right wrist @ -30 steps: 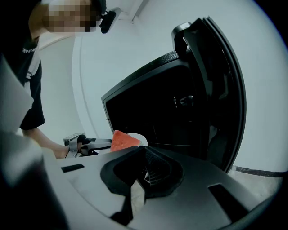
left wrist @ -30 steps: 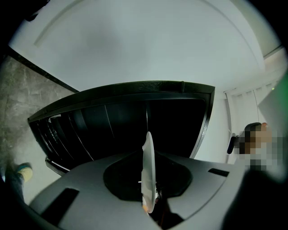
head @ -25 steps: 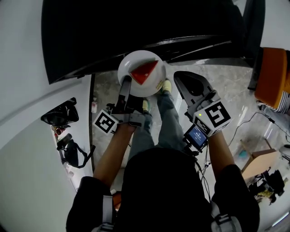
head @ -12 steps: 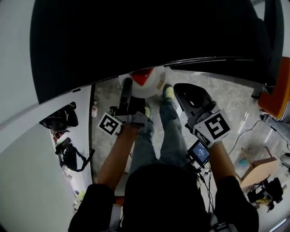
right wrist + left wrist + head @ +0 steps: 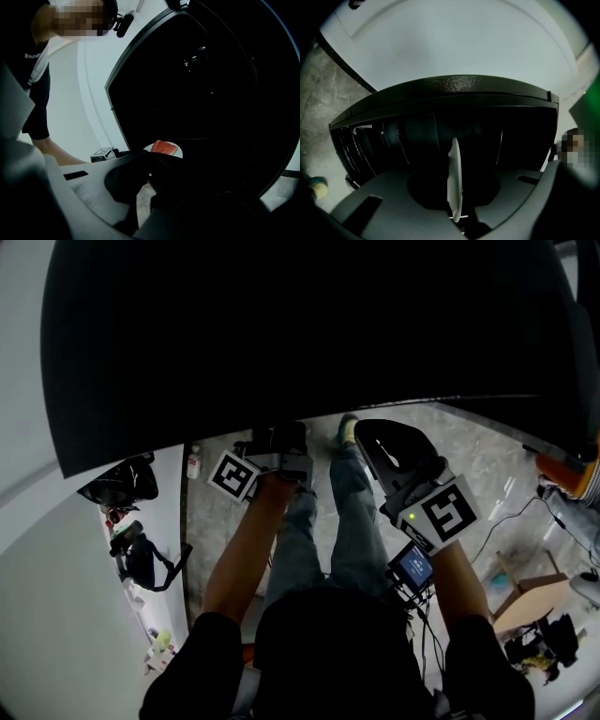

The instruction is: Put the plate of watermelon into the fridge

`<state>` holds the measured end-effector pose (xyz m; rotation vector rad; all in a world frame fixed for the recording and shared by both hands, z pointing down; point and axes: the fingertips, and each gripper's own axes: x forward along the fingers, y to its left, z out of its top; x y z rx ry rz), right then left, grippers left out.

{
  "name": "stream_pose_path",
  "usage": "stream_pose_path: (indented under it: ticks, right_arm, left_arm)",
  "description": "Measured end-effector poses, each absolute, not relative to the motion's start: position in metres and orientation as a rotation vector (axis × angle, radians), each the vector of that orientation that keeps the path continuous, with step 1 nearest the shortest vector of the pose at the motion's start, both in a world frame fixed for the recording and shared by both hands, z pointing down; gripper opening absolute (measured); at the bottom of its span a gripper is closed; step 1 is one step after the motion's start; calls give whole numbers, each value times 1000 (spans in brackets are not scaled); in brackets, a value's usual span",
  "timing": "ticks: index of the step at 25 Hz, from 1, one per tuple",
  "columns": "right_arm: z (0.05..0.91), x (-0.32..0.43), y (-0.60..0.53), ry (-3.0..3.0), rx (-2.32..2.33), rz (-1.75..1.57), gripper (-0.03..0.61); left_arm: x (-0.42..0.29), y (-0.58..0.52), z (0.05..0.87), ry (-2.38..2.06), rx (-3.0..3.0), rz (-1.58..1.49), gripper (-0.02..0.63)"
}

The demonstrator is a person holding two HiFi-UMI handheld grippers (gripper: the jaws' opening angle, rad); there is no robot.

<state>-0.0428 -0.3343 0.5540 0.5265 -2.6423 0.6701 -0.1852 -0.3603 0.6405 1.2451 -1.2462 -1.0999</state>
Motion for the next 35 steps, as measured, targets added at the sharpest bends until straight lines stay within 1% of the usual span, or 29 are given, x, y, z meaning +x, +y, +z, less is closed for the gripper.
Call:
stream_pose_path:
  ticks: [13,19,21,23,26,29,31,35]
  right_arm:
    - [537,-46,-325,-2680,564,659,12]
    - [541,-41,-317,-2641,518,679,12]
    - [540,-42,-318,-2654,523,679,12]
    - [539,-42,-319,-2659,518,676,12]
    - [540,-39,-321,-2655,514,670,12]
    - [540,-39,-321,-2650,512,670,12]
    - [538,-40,-321,-2652,504,663,12]
    - [535,-40,-322,-2649,504,647,12]
  left_arm:
    - [-192,-361,637,-1335,1247,-1067,51]
    - [-194,-364,635,-1383,1249,-1044,54]
    - [-194,-365,634,-1395,1263,-1034,94]
    - [-193,-367,631,-1401,1300,-1016,179]
    - [-188,-368,626,-1393,1420,-960,267]
    - [-178,-363,623,-1381,1594,-811,349]
    - [-170,-359,621,-1358,1692,-709,380]
    - [-159,-352,623,-1309,1825,-522,416]
